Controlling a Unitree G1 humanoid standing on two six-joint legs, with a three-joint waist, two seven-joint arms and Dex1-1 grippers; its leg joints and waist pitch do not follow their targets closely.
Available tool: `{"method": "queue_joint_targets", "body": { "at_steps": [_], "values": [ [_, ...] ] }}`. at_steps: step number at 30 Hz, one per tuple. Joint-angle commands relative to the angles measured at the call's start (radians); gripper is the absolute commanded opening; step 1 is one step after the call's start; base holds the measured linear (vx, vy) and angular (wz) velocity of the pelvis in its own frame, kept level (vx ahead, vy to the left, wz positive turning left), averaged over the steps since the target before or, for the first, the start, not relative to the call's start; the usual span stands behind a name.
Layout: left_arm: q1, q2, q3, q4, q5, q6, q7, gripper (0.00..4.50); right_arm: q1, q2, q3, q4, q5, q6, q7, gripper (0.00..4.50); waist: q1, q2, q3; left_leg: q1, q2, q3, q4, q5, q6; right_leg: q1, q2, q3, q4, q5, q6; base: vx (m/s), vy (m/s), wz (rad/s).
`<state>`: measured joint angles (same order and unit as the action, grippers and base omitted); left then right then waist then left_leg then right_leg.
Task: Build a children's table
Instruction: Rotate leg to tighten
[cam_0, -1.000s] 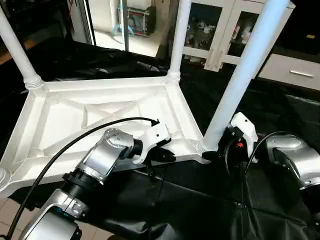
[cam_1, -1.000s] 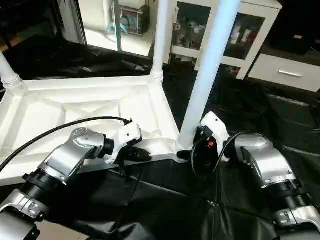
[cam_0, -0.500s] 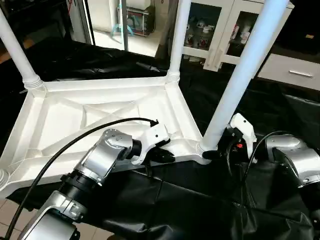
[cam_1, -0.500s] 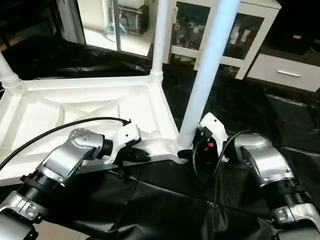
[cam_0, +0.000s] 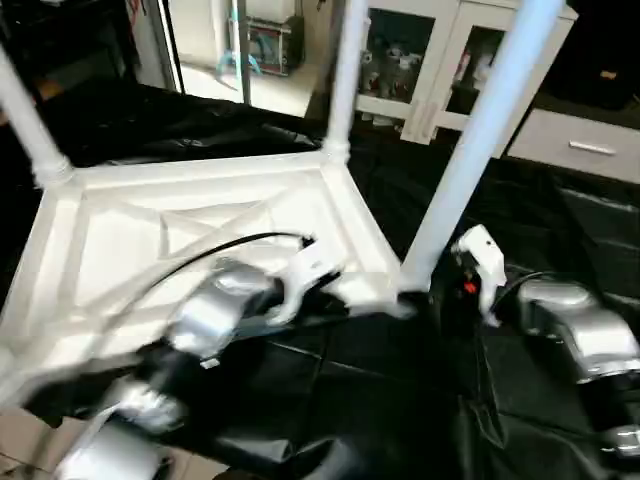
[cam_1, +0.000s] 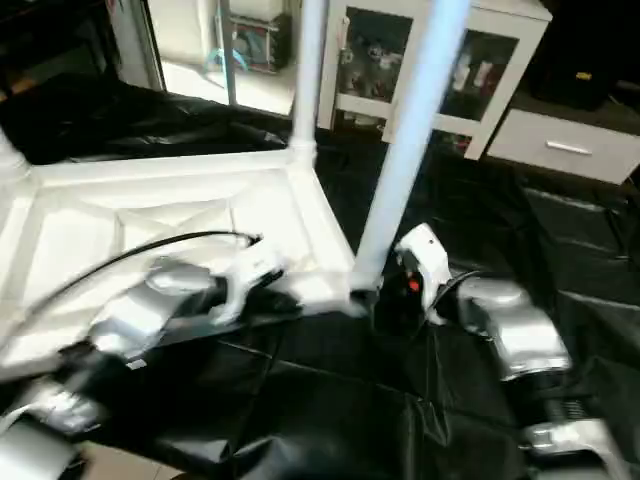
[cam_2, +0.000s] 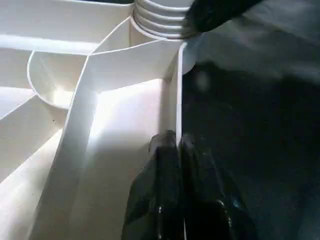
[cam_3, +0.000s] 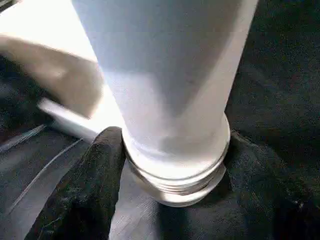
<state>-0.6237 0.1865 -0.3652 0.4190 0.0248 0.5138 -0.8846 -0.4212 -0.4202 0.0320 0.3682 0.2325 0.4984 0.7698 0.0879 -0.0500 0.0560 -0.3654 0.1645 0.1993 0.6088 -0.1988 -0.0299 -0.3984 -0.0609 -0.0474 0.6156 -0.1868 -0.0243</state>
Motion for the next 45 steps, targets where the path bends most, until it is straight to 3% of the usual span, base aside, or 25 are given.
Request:
{"method": "queue_joint_targets", "body": {
  "at_steps": [1,3,5,6,7,10,14,18,20,21,23,24,26,30,34,35,38,41,45],
  "values": [
    [-0.024,-0.034,0.018,0.044,0.012,0.025,0.092,0.0,0.009,0.031,-0.001,-0.015,0.007,0.032,-0.06,2.74,0.002,-0.009,-0.062,0.022,0.072,-0.036,-0.073,-0.164,0.013,0.043,-0.099,0.046,-0.084,-0.26,-0.204,0.0,0.0,0.0],
    [-0.07,-0.092,0.039,0.103,0.016,0.018,0.173,0.0,0.012,0.135,-0.037,-0.032,-0.016,0.061,-0.237,2.74,0.0,-0.002,-0.06,0.02,0.068,-0.035,-0.076,-0.171,0.01,0.037,-0.097,0.049,-0.088,-0.269,-0.189,0.0,0.0,0.0],
    [-0.099,-0.128,0.043,0.141,0.029,0.002,0.227,0.0,0.009,0.211,-0.061,-0.038,-0.043,0.077,-0.376,2.74,-0.002,-0.003,-0.062,0.022,0.068,-0.038,-0.079,-0.174,-0.011,0.033,-0.096,0.048,-0.088,-0.273,-0.18,0.0,0.0,0.0],
    [-0.115,-0.148,0.045,0.161,0.036,-0.008,0.257,0.0,0.007,0.252,-0.063,-0.037,-0.072,0.067,-0.457,2.74,-0.001,-0.003,-0.063,0.022,0.068,-0.04,-0.08,-0.178,-0.017,0.038,-0.098,0.046,-0.088,-0.28,-0.175,0.0,0.0,0.0],
    [-0.125,-0.162,0.046,0.176,0.041,-0.014,0.274,0.0,0.005,0.276,-0.063,-0.038,-0.089,0.061,-0.507,2.74,0.0,-0.001,-0.064,0.026,0.067,-0.037,-0.08,-0.177,-0.022,0.031,-0.097,0.048,-0.09,-0.272,-0.171,0.0,0.0,0.0],
    [-0.15,-0.196,0.058,0.199,0.037,-0.017,0.304,0.0,0.018,0.339,-0.017,-0.061,-0.115,0.068,-0.56,2.74,0.003,0.003,-0.063,0.025,0.068,-0.037,-0.082,-0.189,-0.022,0.033,-0.097,0.05,-0.089,-0.249,-0.167,0.0,0.0,0.0],
    [-0.152,-0.192,0.06,0.205,0.036,-0.02,0.31,0.0,0.022,0.347,0.0,-0.076,-0.131,0.06,-0.572,2.73,0.004,0.005,-0.064,0.021,0.068,-0.038,-0.085,-0.18,-0.015,0.04,-0.099,0.051,-0.085,-0.205,-0.165,0.0,0.0,0.0],
    [-0.157,-0.18,0.067,0.234,0.042,-0.035,0.309,0.0,0.022,0.358,-0.024,-0.097,-0.136,0.058,-0.597,2.72,0.003,0.006,-0.06,0.022,0.067,-0.039,-0.087,-0.203,-0.018,0.036,-0.099,0.051,-0.092,-0.253,-0.153,0.0,0.0,0.0],
    [-0.158,-0.179,0.069,0.239,0.045,-0.038,0.309,0.0,0.022,0.359,-0.023,-0.106,-0.124,0.056,-0.582,2.72,-0.003,0.008,-0.061,0.017,0.069,-0.043,-0.091,-0.218,-0.022,0.041,-0.099,0.05,-0.091,-0.262,-0.146,0.0,0.0,0.0],
    [-0.157,-0.179,0.069,0.239,0.045,-0.037,0.308,0.0,0.022,0.359,-0.022,-0.108,-0.123,0.057,-0.58,3.06,-0.005,0.006,-0.061,0.015,0.069,-0.044,-0.091,-0.219,-0.021,0.042,-0.1,0.05,-0.091,-0.258,-0.145,0.0,0.0,0.0],
    [-0.155,-0.174,0.069,0.237,0.046,-0.037,0.303,0.0,0.024,0.355,-0.022,-0.126,-0.12,0.058,-0.568,3.16,-0.012,0.008,-0.065,0.013,0.069,-0.045,-0.088,-0.186,-0.009,0.044,-0.102,0.05,-0.087,-0.207,-0.161,0.0,0.0,0.0],
    [-0.151,-0.169,0.067,0.234,0.047,-0.036,0.296,0.0,0.026,0.349,-0.026,-0.141,-0.123,0.056,-0.567,3.03,-0.013,0.006,-0.066,0.014,0.069,-0.042,-0.086,-0.173,-0.005,0.042,-0.101,0.052,-0.086,-0.185,-0.168,0.0,0.0,0.0],
    [-0.147,-0.163,0.063,0.231,0.048,-0.039,0.286,0.0,0.028,0.34,-0.031,-0.157,-0.119,0.059,-0.557,3.5,-0.011,0.006,-0.067,0.013,0.067,-0.038,-0.082,-0.131,0.01,0.045,-0.098,0.052,-0.078,-0.117,-0.187,0.0,0.0,0.0],
    [-0.107,-0.12,0.045,0.186,0.039,-0.043,0.21,0.0,0.049,0.271,-0.071,-0.227,-0.109,0.102,-0.526,3.78,-0.004,0.006,-0.066,0.014,0.07,-0.036,-0.081,-0.096,0.035,0.049,-0.097,0.052,-0.07,-0.061,-0.208,0.0,0.0,0.0],
    [-0.044,-0.045,-0.001,0.112,0.028,-0.099,0.07,0.0,0.079,0.152,-0.09,-0.271,-0.089,0.162,-0.436,4.01,0.002,0.006,-0.06,0.018,0.071,-0.034,-0.084,-0.14,0.019,0.045,-0.098,0.054,-0.081,-0.155,-0.191,0.0,0.0,0.0],
    [-0.019,-0.017,-0.008,0.083,0.02,-0.105,0.027,0.0,0.095,0.096,-0.076,-0.293,-0.071,0.18,-0.361,4.21,-0.001,0.007,-0.056,0.015,0.072,-0.037,-0.088,-0.184,0.011,0.044,-0.1,0.054,-0.087,-0.217,-0.177,0.0,0.0,0.0],
    [0.011,0.017,-0.013,0.053,0.01,-0.109,-0.016,0.0,0.128,0.021,-0.045,-0.333,-0.035,0.195,-0.236,4.42,0.001,0.008,-0.054,0.02,0.076,-0.038,-0.089,-0.217,0.002,0.042,-0.1,0.054,-0.093,-0.271,-0.16,0.0,0.0,0.0],
    [0.035,0.049,-0.021,0.014,-0.018,-0.129,-0.093,0.0,0.145,-0.033,-0.031,-0.348,0.011,0.165,-0.11,4.47,-0.001,0.007,-0.054,0.016,0.073,-0.04,-0.088,-0.227,0.004,0.04,-0.102,0.053,-0.096,-0.311,-0.153,0.0,0.0,0.0],
    [0.079,0.111,-0.054,-0.096,-0.081,-0.166,-0.264,0.0,0.168,-0.122,0.003,-0.385,0.098,0.135,0.125,4.47,-0.001,0.009,-0.057,0.016,0.076,-0.038,-0.085,-0.211,0.02,0.04,-0.101,0.054,-0.091,-0.278,-0.168,0.0,0.0,0.0]
  ]
}}
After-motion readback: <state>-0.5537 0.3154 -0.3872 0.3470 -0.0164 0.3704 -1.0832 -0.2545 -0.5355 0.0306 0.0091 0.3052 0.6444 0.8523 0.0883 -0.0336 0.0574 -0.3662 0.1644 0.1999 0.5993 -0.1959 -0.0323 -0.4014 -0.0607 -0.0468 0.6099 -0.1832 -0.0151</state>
